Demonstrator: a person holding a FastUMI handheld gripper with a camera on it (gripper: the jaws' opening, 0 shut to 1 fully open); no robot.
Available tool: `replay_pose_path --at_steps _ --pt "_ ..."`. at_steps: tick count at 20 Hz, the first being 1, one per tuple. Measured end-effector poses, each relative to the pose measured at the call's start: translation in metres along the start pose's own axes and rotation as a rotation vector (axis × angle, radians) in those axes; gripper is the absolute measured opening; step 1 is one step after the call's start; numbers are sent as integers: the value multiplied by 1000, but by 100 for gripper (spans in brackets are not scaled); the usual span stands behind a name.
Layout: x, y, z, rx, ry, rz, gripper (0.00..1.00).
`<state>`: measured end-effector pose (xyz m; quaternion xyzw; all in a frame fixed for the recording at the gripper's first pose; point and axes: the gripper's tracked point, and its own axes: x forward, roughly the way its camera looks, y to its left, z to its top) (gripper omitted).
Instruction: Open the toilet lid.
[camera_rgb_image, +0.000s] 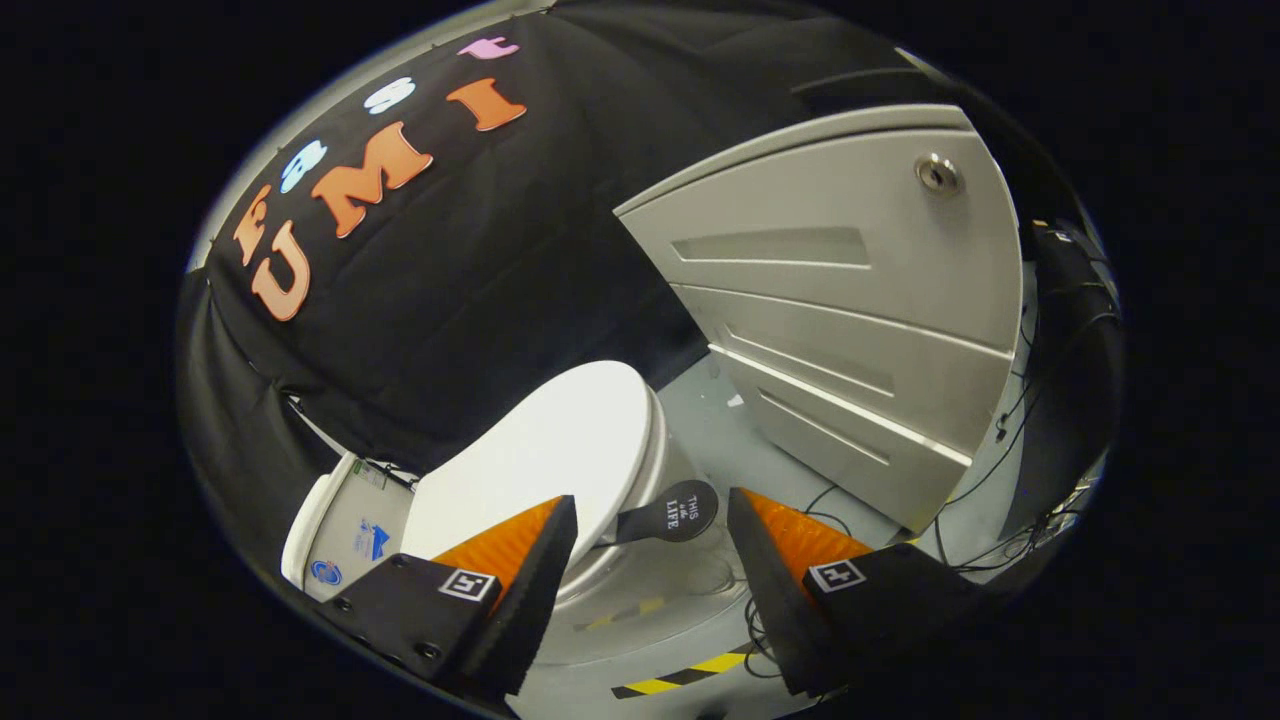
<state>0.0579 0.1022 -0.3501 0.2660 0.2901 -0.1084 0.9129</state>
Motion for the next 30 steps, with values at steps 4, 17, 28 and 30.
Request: replay_pose_path --at_steps 4,17,28,30 --pt "24 -16 2 116 30 -28 94" --pt "45 -2 -8 198 41 79 51" --pt "6 45 40 8 -94 179 19" --pt "0 56 50 -24 -119 185 19"
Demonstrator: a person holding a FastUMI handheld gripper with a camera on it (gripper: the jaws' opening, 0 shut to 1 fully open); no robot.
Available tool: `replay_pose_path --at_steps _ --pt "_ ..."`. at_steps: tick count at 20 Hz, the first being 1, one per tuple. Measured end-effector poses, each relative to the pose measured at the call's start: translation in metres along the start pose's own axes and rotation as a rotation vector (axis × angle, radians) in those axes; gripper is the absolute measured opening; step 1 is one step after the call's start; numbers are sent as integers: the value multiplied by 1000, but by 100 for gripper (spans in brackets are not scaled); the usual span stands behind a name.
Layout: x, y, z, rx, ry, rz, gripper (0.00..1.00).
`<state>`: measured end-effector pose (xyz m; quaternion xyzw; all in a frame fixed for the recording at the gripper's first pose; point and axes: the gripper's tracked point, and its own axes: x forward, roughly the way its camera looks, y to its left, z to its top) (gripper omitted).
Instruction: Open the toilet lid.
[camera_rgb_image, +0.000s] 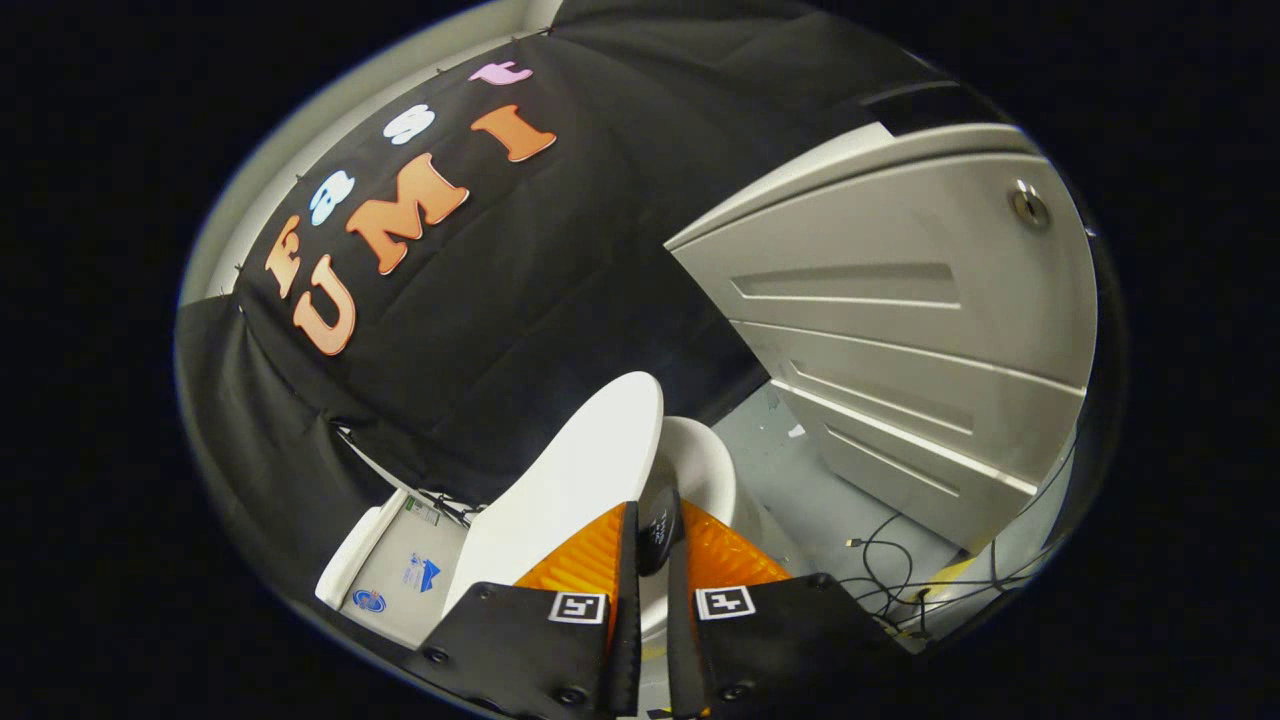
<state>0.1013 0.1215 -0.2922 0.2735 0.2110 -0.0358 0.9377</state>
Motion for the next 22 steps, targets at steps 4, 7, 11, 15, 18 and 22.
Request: replay_pose_path --at_steps 4,7,11,15,18,22 --pt "7 20 27 -55 -66 -1 17" --pt "5 46 46 -137 -100 18 17" --pt "-4 101 73 -344 -158 69 18" --pt "-15 159 88 -482 -180 117 19" --pt "-21 192 92 -547 -186 137 20" --pt "-22 229 94 -616 -195 146 21"
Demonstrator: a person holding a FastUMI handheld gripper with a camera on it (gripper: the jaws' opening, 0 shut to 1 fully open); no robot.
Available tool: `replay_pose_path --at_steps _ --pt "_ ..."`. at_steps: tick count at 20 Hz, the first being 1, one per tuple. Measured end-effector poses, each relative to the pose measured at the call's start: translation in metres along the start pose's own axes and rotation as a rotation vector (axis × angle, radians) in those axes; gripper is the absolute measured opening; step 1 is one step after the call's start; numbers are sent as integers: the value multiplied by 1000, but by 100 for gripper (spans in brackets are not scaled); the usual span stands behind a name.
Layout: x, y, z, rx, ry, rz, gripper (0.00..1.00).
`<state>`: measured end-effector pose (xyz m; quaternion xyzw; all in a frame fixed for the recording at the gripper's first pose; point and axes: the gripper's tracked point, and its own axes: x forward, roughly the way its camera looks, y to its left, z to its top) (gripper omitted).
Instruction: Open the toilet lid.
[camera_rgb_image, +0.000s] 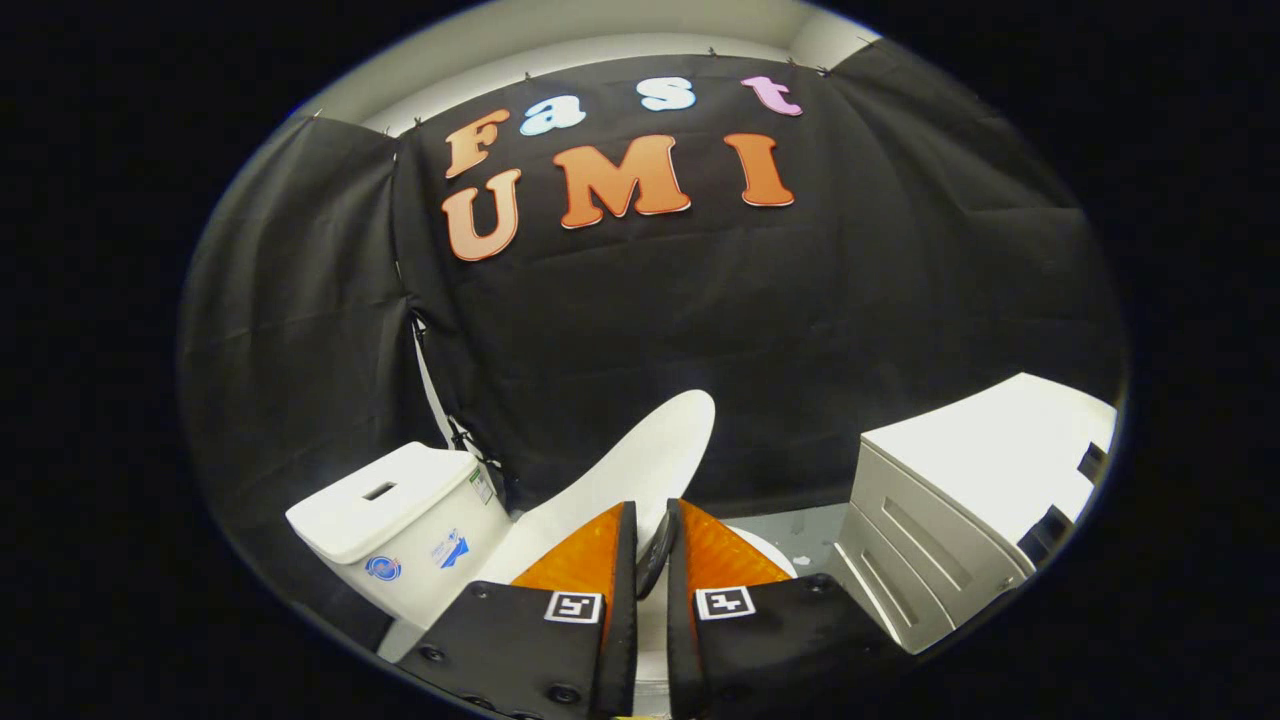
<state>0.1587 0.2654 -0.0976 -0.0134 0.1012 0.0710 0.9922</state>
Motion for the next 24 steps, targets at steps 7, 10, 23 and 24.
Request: replay_pose_path --at_steps 7,10,23,24 --pt "4 44 25 -44 -21 10 21" --pt "6 72 39 -72 -33 27 21" --pt "10 194 75 -237 -96 61 21" --pt "10 202 75 -247 -106 61 21"
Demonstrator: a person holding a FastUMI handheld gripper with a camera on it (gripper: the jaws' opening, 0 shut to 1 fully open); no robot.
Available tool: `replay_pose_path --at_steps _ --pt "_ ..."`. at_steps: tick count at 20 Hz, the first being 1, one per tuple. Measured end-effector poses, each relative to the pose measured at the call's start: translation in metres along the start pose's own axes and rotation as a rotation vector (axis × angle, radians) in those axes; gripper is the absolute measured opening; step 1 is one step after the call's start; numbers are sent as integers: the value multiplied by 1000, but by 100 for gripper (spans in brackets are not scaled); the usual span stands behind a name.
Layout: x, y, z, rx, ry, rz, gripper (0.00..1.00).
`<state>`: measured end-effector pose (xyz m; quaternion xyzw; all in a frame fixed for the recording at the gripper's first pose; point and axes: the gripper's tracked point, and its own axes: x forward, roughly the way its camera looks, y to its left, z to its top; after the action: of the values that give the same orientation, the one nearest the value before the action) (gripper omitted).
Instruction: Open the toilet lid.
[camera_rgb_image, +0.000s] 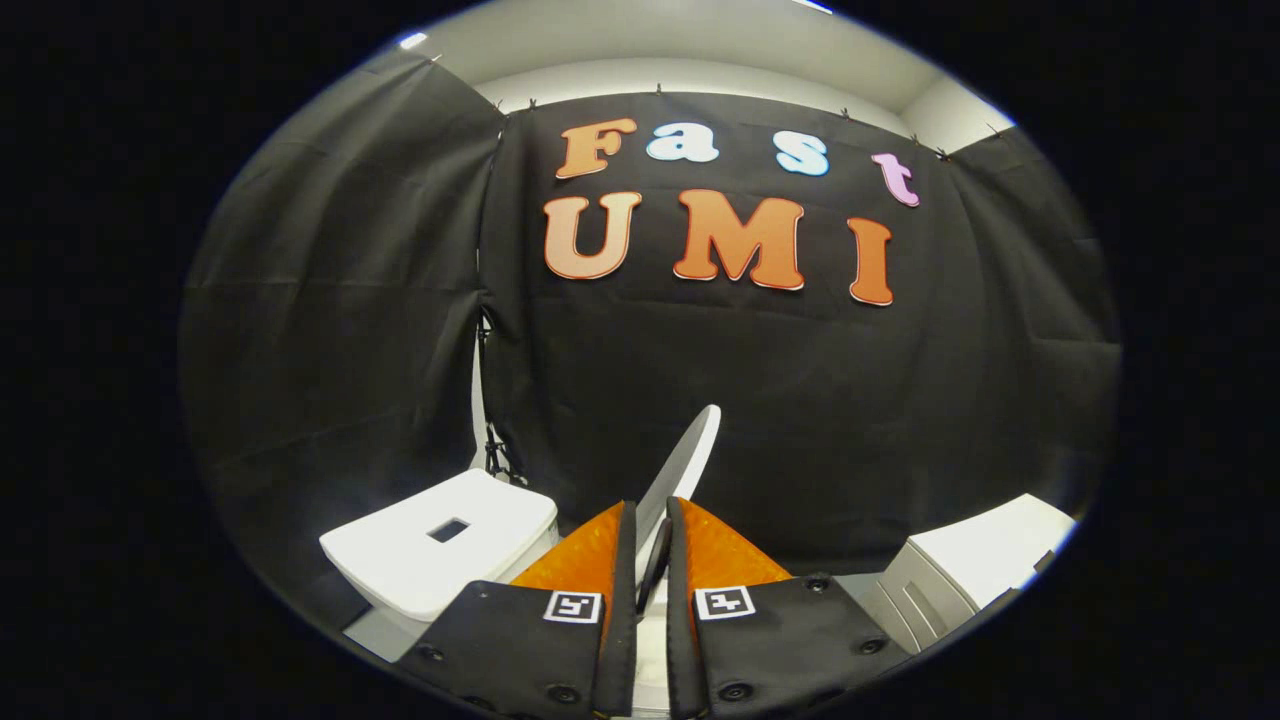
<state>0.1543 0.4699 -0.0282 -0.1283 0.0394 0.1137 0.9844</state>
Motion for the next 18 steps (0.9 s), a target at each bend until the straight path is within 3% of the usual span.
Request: replay_pose_path --at_steps 6,18 --pt "8 46 15 -22 -62 8 21" --pt "25 164 35 -83 -87 178 21"
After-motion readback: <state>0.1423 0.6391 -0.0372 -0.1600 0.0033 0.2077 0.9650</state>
